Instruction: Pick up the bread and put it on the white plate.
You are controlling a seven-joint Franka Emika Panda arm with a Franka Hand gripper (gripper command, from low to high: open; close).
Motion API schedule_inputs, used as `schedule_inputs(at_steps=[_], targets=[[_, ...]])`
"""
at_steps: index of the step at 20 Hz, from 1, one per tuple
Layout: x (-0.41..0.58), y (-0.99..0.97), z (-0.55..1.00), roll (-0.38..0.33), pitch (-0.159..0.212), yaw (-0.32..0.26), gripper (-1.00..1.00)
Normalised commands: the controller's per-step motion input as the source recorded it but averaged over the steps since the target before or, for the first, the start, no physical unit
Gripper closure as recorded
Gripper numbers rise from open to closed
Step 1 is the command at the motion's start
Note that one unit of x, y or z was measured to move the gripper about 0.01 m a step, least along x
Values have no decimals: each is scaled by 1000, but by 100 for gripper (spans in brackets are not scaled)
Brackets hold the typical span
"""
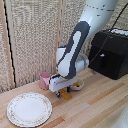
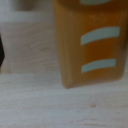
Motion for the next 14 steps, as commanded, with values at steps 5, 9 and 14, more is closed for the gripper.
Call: schedule_inputs(at_steps=[5,9,14], targets=[[86,-81,-10,-10,-2,173,-100],[0,164,-66,-52,0,37,-100],[0,111,-13,-27,0,8,100]])
